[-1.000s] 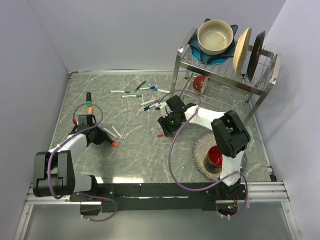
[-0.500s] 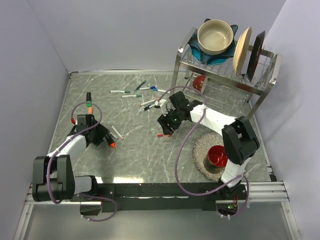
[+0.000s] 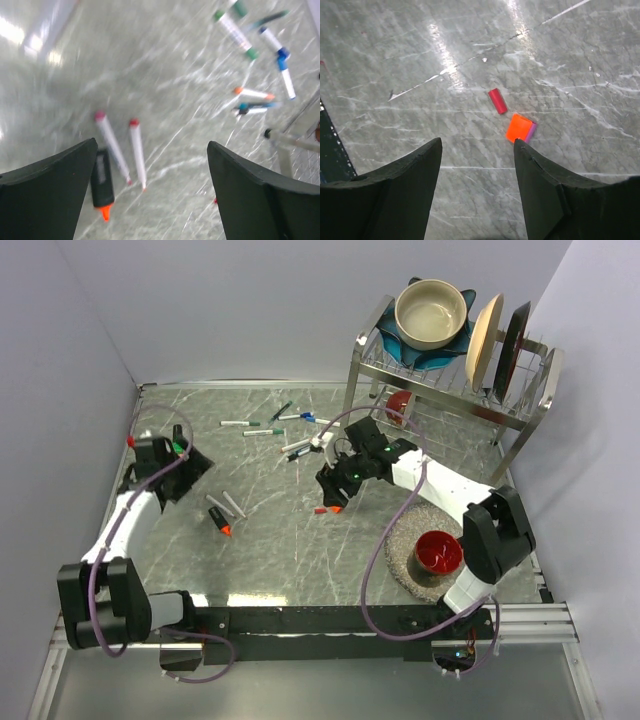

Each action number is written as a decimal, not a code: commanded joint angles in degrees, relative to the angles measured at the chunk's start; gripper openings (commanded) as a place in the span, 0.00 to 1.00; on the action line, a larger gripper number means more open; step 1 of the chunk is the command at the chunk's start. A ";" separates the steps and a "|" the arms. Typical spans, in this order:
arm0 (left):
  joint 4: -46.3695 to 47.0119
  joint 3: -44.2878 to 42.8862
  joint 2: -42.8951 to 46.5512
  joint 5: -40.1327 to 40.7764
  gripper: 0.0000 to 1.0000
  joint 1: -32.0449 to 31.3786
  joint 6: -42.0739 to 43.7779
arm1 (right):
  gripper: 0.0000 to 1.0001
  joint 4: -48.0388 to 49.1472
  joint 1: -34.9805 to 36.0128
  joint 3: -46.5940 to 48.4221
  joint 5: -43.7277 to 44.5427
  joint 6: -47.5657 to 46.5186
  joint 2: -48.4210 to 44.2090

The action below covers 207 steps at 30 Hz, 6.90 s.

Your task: Open the pen caps

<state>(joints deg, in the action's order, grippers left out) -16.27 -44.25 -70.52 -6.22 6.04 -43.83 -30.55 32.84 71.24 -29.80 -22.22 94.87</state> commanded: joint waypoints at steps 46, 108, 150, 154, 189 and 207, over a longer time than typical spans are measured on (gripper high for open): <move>-14.58 -31.08 -40.31 11.76 0.45 2.22 28.98 | 0.68 -0.39 -2.60 -0.84 -6.94 -2.74 -8.56; -4.99 -6.02 -14.73 -43.96 0.01 -32.58 19.40 | 0.69 -19.11 -3.22 -8.05 -17.75 -53.62 -17.18; -5.96 -7.87 -13.68 -55.31 0.01 -39.53 24.59 | 0.58 -18.76 15.94 -2.24 -1.14 -59.00 -7.24; -6.05 -8.04 -13.50 -55.66 0.01 -39.44 24.94 | 0.47 -17.62 16.47 -3.30 0.62 -58.82 -7.51; 54.14 9.79 12.16 -31.67 0.99 -28.71 -9.24 | 0.00 73.82 0.38 -22.20 -43.33 69.82 -6.37; 59.25 8.92 7.95 -29.73 0.51 -29.69 -15.93 | 0.00 93.40 -0.76 -23.17 -38.93 89.46 -1.00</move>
<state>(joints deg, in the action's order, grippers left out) 38.87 -34.87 -61.47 -36.05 -23.44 -56.82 59.66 32.73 48.29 -70.15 66.46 93.69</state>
